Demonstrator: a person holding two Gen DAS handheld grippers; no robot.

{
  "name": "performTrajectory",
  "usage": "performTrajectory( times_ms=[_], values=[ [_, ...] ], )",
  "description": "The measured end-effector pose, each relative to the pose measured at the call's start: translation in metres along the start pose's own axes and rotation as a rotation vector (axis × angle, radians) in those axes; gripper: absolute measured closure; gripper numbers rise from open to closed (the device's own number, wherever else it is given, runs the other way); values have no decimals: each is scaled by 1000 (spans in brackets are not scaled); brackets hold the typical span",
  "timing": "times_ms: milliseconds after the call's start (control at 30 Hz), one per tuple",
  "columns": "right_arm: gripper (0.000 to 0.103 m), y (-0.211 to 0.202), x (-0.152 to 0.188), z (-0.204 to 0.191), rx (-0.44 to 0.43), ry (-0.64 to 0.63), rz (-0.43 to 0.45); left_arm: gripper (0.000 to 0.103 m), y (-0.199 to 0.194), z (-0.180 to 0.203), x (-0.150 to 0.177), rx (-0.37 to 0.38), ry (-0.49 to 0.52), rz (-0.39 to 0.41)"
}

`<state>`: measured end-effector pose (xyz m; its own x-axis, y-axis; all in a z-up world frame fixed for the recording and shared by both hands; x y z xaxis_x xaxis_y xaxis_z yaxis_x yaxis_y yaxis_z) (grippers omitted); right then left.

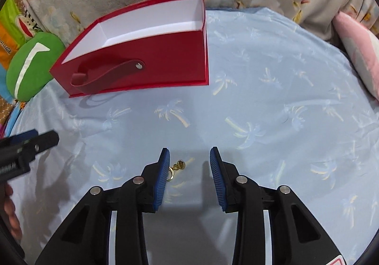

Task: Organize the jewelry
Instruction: 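Grasp a gold pendant earring with the right tool while the left tool grasps the other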

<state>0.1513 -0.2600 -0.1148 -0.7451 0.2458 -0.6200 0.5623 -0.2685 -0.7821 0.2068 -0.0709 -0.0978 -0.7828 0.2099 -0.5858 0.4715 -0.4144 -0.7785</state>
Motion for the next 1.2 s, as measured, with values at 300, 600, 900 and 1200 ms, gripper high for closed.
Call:
performTrajectory(
  times_ms=[300, 600, 900, 1200],
  values=[
    [76, 3, 25, 10, 54, -47, -42, 25, 12, 20, 14, 52, 2, -47],
    [76, -17, 23, 4, -34, -39, -25, 25, 15, 45, 16, 80, 22, -54],
    [100, 1, 22, -14, -36, -87, -42, 25, 19, 44, 20, 87, 9, -76],
    [100, -25, 24, 28, 36, -18, -14, 28, 44, 99, 24, 161, 90, -128]
  ],
)
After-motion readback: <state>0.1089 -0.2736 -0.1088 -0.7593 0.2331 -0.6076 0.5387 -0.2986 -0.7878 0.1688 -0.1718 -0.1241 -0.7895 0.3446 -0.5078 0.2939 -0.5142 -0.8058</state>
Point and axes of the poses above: each gripper's, at about its wrist camera, not at the fingertips, and y roughly the way its jaws point, z to its right, x to its underside, the point moved 8 cm from there along y, roughly the way its jaws point, and after that the axes turned 13 degrees about x, right-handed, at the moved point
